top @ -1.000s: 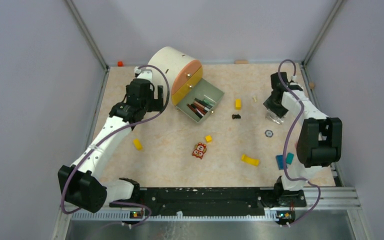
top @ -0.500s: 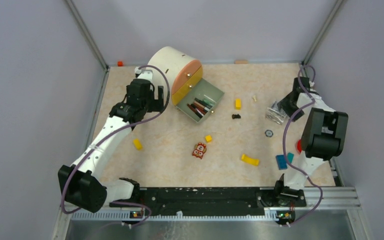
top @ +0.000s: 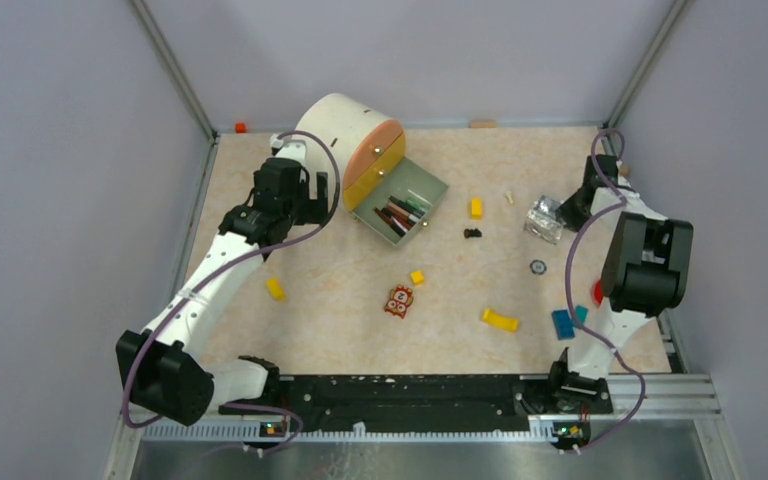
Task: Organize the makeup
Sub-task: Pick up the makeup tool from the center of the board.
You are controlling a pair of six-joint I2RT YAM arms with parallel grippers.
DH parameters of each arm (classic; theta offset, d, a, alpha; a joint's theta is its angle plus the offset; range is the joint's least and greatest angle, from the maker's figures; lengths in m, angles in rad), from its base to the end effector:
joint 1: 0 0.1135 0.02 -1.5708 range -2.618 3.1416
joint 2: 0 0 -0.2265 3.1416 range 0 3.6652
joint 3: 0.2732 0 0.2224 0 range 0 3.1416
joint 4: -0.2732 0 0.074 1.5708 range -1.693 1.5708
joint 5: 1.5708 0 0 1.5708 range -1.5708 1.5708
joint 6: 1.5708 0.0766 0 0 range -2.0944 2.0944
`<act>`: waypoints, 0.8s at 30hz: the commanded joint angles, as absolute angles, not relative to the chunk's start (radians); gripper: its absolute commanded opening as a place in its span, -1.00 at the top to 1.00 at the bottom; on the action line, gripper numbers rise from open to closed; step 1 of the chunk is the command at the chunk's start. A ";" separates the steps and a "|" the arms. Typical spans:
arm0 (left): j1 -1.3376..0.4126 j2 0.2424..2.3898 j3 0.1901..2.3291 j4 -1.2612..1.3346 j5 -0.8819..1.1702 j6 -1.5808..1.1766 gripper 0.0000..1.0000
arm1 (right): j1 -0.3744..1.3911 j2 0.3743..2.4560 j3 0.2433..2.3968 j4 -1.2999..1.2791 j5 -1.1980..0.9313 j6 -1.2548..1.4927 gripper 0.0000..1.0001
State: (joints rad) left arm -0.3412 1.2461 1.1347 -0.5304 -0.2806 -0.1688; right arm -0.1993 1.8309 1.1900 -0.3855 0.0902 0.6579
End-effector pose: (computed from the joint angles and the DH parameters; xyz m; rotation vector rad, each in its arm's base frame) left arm 0.2761 -0.0755 0.2756 0.0340 2.1835 0.0224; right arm 0.3551 -0.0788 0.1239 1.1066 2.3432 0.0505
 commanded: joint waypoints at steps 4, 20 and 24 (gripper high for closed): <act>-0.337 1.240 1.131 -0.497 -0.274 -0.166 -0.98 | -0.199 1.732 1.115 -0.349 0.078 0.639 1.00; -0.337 1.230 1.130 -0.497 -0.276 -0.165 -0.98 | -0.179 1.500 1.026 -0.244 -0.031 0.620 1.00; -0.337 1.229 1.126 -0.497 -0.273 -0.166 -0.98 | -0.062 1.462 1.069 -0.245 0.015 0.623 1.00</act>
State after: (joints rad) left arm -0.3412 1.2461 1.1347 -0.5304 -0.2775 -0.1688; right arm -0.1692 1.5238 1.0328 -0.3046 0.0109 0.6357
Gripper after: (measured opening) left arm 0.989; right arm 0.003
